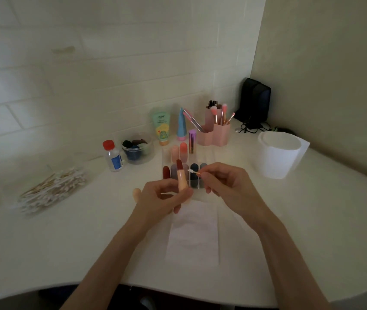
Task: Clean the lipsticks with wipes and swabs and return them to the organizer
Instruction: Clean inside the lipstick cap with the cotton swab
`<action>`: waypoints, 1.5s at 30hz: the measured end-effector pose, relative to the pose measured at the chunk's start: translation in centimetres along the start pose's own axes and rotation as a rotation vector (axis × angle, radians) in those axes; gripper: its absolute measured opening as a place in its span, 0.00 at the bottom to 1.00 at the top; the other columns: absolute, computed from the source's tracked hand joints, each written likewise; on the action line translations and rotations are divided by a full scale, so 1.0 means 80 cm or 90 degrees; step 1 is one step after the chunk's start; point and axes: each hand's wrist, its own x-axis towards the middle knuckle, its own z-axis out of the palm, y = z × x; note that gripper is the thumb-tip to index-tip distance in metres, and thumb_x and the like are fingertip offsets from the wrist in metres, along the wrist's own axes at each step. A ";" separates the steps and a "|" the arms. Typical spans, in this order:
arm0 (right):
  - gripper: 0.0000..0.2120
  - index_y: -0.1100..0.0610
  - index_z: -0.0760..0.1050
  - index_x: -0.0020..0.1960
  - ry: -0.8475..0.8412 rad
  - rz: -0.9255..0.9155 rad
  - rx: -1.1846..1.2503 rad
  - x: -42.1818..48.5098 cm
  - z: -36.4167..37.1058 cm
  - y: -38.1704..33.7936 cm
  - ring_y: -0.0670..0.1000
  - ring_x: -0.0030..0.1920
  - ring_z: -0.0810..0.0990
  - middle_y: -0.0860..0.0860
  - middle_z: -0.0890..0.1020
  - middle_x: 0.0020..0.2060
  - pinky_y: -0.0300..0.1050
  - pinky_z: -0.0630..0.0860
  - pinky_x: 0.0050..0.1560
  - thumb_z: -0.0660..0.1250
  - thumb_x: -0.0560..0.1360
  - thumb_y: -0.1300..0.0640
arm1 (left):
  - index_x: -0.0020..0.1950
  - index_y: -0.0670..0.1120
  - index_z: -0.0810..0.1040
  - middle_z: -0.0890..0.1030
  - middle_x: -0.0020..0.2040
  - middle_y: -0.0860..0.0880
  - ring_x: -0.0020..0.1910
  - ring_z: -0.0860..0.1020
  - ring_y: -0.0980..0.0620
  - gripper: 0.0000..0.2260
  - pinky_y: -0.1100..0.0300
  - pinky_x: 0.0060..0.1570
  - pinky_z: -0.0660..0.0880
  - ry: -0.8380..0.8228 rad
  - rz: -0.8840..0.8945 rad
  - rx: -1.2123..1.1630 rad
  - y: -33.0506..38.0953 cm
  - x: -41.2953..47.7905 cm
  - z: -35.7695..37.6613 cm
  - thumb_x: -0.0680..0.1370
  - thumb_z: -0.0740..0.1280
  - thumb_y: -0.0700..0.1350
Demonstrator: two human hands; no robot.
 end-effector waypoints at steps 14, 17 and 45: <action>0.04 0.54 0.84 0.52 -0.008 -0.007 -0.179 -0.010 0.013 0.029 0.50 0.41 0.82 0.44 0.84 0.40 0.40 0.79 0.42 0.71 0.79 0.58 | 0.51 0.47 0.87 0.86 0.41 0.45 0.32 0.76 0.47 0.11 0.64 0.35 0.73 -0.001 0.049 -0.065 -0.021 -0.010 -0.004 0.73 0.74 0.51; 0.04 0.54 0.85 0.51 -0.004 -0.012 -0.185 -0.010 0.014 0.030 0.50 0.41 0.82 0.43 0.84 0.40 0.39 0.79 0.41 0.71 0.78 0.58 | 0.52 0.48 0.87 0.86 0.41 0.45 0.32 0.77 0.41 0.11 0.61 0.35 0.74 -0.003 0.056 -0.059 -0.023 -0.010 -0.006 0.73 0.74 0.51; 0.08 0.56 0.85 0.57 0.015 -0.028 -0.071 -0.013 0.018 0.034 0.54 0.49 0.87 0.48 0.88 0.47 0.57 0.83 0.55 0.70 0.79 0.62 | 0.58 0.38 0.78 0.87 0.52 0.45 0.50 0.86 0.44 0.15 0.61 0.38 0.78 -0.064 0.054 -0.154 -0.022 -0.008 -0.008 0.74 0.72 0.42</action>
